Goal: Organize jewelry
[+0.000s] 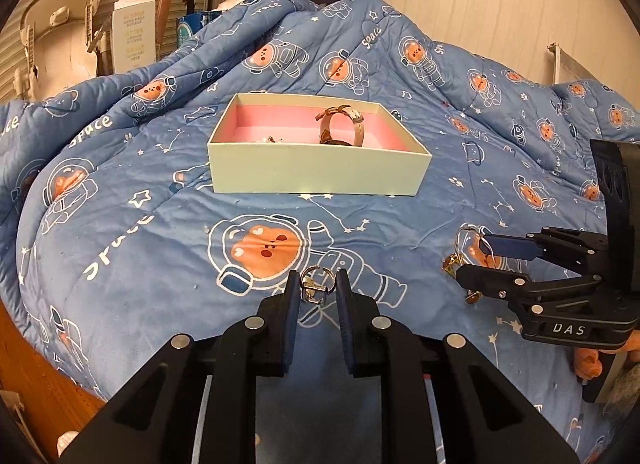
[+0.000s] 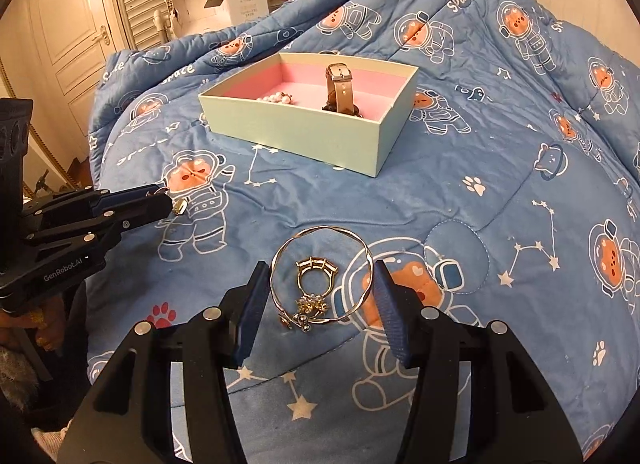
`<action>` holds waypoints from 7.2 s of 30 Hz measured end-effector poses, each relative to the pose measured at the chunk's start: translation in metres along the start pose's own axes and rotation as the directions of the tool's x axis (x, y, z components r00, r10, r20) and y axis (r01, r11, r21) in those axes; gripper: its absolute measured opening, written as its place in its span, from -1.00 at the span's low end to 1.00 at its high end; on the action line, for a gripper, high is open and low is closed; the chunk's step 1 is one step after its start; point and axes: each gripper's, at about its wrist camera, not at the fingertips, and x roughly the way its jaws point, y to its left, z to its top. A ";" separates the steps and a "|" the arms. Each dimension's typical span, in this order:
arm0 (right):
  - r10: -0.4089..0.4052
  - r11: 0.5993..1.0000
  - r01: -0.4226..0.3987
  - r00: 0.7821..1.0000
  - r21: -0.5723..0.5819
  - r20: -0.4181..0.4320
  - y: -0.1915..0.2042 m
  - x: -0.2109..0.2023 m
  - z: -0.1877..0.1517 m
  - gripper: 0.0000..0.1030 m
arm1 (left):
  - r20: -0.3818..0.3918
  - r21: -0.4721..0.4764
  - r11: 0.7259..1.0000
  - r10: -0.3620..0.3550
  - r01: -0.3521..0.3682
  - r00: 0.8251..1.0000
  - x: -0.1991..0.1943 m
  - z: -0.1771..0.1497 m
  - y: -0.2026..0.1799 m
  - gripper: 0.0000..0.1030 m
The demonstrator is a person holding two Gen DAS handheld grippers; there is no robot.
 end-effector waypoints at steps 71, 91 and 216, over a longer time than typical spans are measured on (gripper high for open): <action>0.210 0.978 -0.204 0.958 0.049 -0.197 -0.009 0.127 0.227 0.02 | -0.132 0.021 0.999 -0.047 0.050 0.990 0.095 0.138 0.046 -0.66; 0.052 0.998 -0.033 0.910 0.053 -0.411 -0.003 0.194 0.230 0.02 | -0.221 0.017 1.000 -0.019 0.023 0.975 0.126 0.136 0.049 -0.66; 0.028 0.992 -0.019 0.997 0.122 -0.078 0.007 0.005 -0.026 -0.67 | -0.057 -0.037 0.999 0.000 -0.002 0.998 0.030 -0.005 0.013 -0.57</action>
